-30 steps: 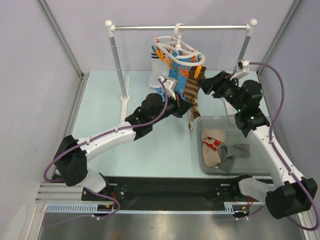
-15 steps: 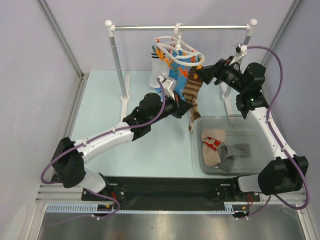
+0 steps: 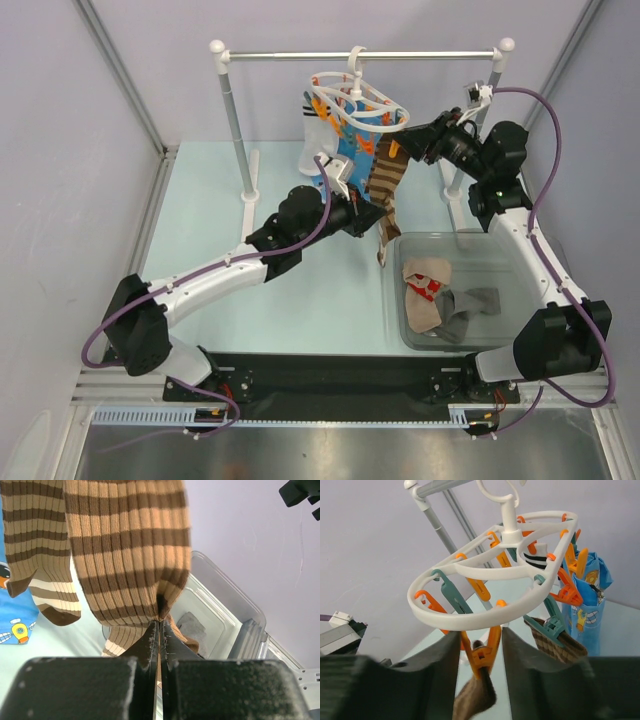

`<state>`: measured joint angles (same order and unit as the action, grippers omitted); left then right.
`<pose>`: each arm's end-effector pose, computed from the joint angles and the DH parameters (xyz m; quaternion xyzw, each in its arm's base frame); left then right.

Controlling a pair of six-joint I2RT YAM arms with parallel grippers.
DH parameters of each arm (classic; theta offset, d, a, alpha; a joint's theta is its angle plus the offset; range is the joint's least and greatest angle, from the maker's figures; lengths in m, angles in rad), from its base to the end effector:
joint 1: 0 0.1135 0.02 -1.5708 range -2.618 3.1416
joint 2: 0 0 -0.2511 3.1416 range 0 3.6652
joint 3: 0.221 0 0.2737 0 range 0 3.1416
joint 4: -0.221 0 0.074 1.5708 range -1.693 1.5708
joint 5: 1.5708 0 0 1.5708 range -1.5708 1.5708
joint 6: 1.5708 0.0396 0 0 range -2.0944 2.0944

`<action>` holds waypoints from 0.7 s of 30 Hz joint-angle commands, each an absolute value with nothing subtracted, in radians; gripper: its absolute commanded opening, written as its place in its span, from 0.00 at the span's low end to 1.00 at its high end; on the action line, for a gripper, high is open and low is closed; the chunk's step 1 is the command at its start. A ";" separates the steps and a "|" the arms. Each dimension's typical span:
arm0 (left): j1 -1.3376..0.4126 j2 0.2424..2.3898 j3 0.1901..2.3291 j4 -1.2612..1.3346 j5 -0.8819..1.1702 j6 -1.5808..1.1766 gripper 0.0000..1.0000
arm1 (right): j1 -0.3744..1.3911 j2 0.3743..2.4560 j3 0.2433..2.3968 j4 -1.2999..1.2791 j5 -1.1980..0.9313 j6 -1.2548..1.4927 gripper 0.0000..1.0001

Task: Remove the socks clipped to the hanger

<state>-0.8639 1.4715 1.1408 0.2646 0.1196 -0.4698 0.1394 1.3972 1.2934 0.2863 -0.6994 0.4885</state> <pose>0.2434 -0.2922 0.3259 0.1827 0.7067 -0.4562 0.5090 0.3441 0.0740 0.4118 -0.1550 0.6376 0.4315 0.6191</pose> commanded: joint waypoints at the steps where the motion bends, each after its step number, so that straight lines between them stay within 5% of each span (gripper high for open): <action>1: -0.865 1.450 1.172 0.282 0.143 -0.469 0.00 | 0.135 1.401 1.339 0.364 -0.715 0.512 0.34; 3: -0.865 1.453 1.172 0.281 0.144 -0.469 0.00 | 0.135 1.408 1.342 0.361 -0.718 0.515 0.16; 6: -0.865 1.448 1.170 0.276 0.144 -0.471 0.00 | 0.135 1.413 1.342 0.347 -0.713 0.512 0.09; 21: -0.880 1.370 1.037 0.267 0.198 -0.574 0.00 | 0.130 1.396 1.338 0.302 -0.687 0.506 0.13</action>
